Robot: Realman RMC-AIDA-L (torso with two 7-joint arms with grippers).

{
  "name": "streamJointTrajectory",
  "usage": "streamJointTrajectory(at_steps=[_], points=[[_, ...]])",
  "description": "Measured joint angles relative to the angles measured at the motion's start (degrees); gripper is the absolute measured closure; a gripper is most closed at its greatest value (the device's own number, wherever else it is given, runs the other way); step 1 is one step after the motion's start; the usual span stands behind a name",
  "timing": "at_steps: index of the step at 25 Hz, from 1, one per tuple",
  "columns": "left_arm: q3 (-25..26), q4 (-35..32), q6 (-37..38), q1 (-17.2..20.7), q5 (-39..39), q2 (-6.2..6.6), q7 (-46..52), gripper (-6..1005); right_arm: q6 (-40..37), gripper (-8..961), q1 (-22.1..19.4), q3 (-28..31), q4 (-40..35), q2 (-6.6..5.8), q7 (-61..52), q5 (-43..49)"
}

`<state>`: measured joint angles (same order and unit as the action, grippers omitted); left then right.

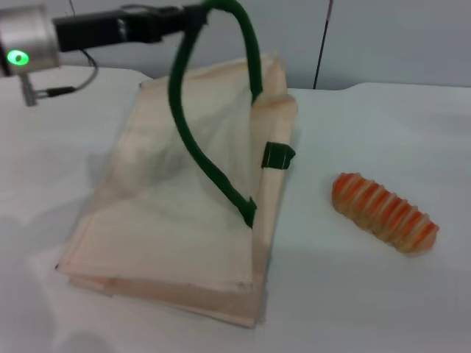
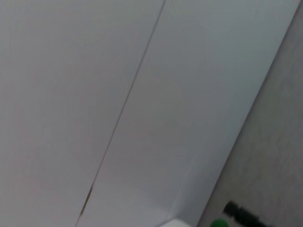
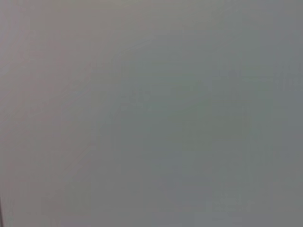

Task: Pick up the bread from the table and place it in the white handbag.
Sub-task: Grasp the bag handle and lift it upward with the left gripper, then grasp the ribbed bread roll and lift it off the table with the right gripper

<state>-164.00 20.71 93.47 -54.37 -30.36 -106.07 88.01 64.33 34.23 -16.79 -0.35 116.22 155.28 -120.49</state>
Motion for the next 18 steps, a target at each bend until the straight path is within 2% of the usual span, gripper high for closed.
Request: streamJointTrajectory(at_steps=[2,5,6,12,18], points=[[0.0,1.3,2.6,0.5,-0.8,0.71,1.2,883,0.0,154,-0.1,0.5,0.1,0.01,-0.5,0.0],[0.0,4.6,8.0,0.8,-2.4,0.95,3.0,883,0.0,156,-0.4,0.6,0.1,-0.07,-3.1,0.0],[0.0,7.3,12.1,0.7,-3.4,0.96,4.1,883,0.0,157,-0.6,0.5,0.0,-0.11,-4.6,0.1],[0.0,10.2,14.9,0.2,-3.9,1.20,6.4,884,0.3,162,-1.1,-1.9,-2.7,-0.43,-13.9,3.7],[0.0,10.3,15.4,-0.3,-4.0,1.48,6.6,884,1.2,167,-1.1,-4.9,-10.5,-0.49,-27.9,17.0]])
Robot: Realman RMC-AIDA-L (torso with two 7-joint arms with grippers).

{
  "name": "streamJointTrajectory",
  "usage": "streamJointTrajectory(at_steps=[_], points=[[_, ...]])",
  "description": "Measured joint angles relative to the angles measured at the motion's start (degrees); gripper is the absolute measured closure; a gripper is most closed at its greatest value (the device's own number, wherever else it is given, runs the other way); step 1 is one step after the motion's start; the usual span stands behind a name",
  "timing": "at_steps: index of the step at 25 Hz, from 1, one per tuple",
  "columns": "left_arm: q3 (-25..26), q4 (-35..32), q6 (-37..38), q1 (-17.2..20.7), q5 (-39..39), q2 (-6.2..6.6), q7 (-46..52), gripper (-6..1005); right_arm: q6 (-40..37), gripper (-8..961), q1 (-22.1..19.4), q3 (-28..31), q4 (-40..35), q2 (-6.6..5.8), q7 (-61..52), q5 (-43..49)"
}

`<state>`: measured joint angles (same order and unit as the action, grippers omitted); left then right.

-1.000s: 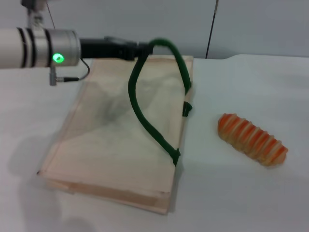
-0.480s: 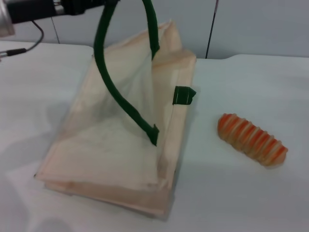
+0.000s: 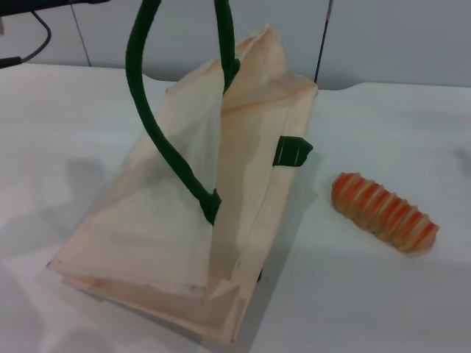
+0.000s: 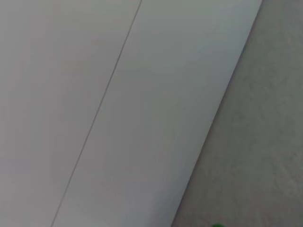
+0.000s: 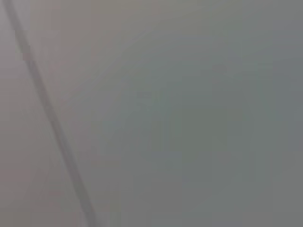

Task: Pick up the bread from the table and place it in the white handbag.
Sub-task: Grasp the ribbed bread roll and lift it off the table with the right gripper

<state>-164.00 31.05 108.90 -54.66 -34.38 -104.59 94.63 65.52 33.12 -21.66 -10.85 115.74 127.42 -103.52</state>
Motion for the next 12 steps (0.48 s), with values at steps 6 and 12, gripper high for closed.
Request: streamJointTrajectory(at_steps=[6,12], points=[[0.0,0.1,-0.4,0.5,0.1,0.01,0.0,885,3.2,171,0.4,-3.2,-9.8,-0.51,-13.6,19.2],[0.0,0.2,-1.4,1.2,0.2,0.01,0.3,885,10.2,176,1.0,-3.4,-19.2,-0.53,-22.9,37.6]])
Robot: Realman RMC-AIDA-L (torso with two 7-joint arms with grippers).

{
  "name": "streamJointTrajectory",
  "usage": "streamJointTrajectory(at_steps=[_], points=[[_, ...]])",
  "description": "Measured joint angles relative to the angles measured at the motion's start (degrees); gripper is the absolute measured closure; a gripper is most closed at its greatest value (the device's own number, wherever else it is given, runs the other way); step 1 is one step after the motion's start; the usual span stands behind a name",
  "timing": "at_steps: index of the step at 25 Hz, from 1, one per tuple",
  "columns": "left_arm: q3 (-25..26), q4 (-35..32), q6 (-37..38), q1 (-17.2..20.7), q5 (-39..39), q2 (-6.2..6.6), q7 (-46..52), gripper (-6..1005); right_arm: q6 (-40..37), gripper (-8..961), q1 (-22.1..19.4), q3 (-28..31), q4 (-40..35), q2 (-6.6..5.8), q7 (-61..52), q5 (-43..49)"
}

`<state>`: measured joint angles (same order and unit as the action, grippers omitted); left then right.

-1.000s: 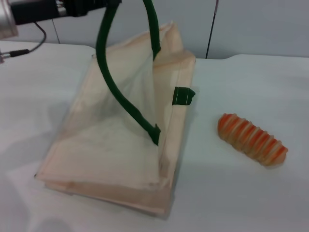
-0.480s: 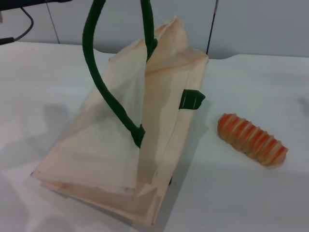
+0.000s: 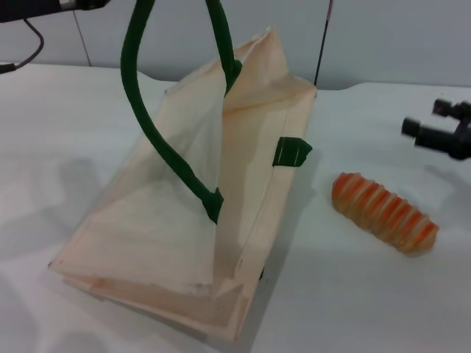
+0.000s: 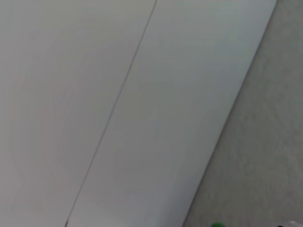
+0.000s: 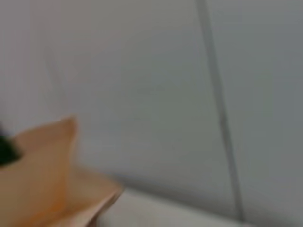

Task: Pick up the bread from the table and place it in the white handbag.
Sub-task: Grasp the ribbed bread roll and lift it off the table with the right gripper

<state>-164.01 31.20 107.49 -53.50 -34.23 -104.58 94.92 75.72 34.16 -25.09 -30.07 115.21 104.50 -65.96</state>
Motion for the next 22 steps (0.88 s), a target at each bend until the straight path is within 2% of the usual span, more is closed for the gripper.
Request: streamJointTrajectory(at_steps=[4,9,15,22], points=[[0.0,0.0,-0.2,0.3,0.2,0.00,0.2,885,4.1,179,1.0,0.0,-1.9,0.06,-0.8,9.3],[0.0,0.0,-0.4,0.4,0.3,0.00,0.2,884,5.8,183,1.5,-0.1,-2.6,0.15,-1.1,16.7],[0.0,0.0,-0.7,0.6,0.2,-0.01,0.2,884,6.8,188,2.0,-0.5,-2.8,0.36,-1.4,20.5],[0.0,0.0,-1.2,0.5,0.3,-0.19,0.1,884,2.6,193,3.8,-1.5,-1.4,0.64,-3.5,22.8]])
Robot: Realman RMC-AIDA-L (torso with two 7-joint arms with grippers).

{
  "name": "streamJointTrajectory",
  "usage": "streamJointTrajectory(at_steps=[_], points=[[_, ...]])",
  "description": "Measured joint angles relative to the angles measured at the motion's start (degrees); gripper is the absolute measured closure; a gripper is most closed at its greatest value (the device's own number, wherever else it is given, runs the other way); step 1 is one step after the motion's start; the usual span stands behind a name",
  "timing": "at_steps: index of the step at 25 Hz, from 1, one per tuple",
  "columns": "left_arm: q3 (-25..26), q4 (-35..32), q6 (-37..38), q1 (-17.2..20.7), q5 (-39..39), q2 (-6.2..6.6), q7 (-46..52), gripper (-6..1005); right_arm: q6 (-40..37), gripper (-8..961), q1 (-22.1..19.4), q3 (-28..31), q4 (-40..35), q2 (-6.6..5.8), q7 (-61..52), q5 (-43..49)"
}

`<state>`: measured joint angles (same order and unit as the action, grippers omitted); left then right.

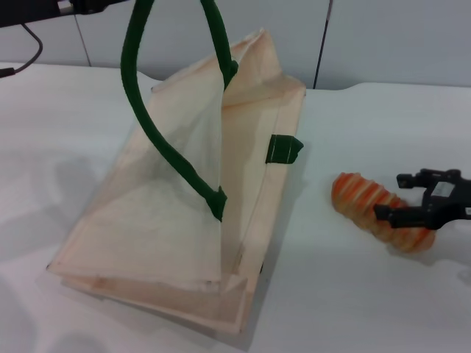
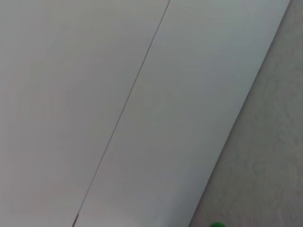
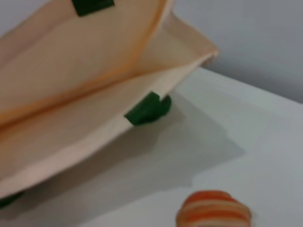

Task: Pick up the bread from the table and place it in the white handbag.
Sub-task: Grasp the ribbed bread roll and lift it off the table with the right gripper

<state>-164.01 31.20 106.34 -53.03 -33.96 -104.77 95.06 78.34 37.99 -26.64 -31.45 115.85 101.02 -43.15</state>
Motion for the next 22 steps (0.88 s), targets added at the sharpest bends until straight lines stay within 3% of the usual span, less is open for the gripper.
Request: streamJointTrajectory(at_steps=[22], points=[[0.0,0.0,0.1,-0.2,-0.3,-0.17,-0.5,883,-9.7,211,1.5,-5.6,5.0,0.19,2.0,0.1]])
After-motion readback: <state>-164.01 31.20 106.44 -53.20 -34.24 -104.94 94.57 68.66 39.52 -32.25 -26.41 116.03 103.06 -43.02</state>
